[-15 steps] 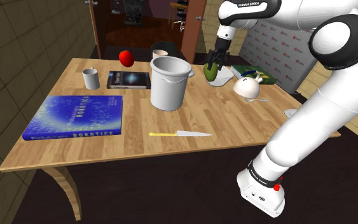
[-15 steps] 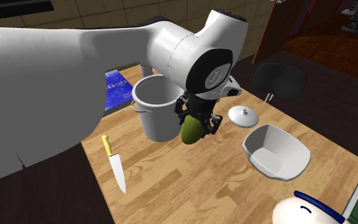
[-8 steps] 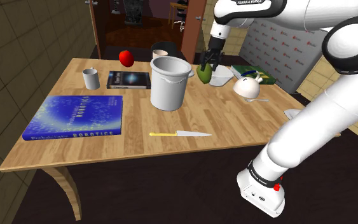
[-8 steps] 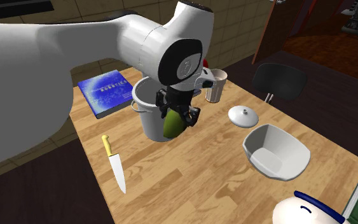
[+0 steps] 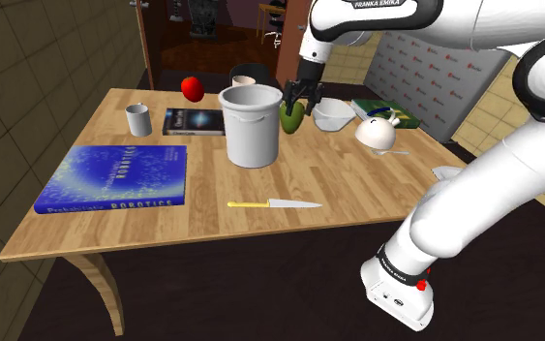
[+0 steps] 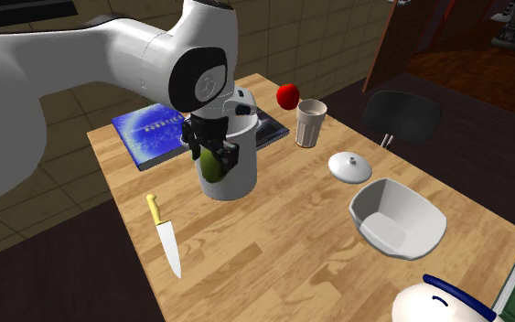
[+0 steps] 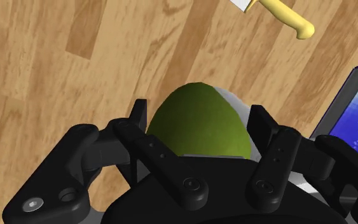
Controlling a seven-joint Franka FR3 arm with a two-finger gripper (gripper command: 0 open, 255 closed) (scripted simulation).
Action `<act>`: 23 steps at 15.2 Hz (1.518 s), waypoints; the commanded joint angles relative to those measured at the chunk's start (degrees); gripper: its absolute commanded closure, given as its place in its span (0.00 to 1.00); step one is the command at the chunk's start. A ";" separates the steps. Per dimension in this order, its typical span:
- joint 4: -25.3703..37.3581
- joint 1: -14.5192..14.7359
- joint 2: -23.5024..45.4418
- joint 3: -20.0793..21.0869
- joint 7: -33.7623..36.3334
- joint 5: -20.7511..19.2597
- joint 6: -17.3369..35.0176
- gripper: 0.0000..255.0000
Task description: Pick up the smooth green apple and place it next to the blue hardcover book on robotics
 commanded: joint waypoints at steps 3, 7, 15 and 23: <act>-0.72 2.43 -0.58 3.46 5.49 1.10 0.89 1.00; -0.32 4.82 -0.04 6.90 10.89 2.15 1.80 1.00; 3.58 9.49 3.82 13.58 21.72 3.41 3.44 1.00; 11.74 14.29 11.27 19.55 32.81 2.46 4.34 1.00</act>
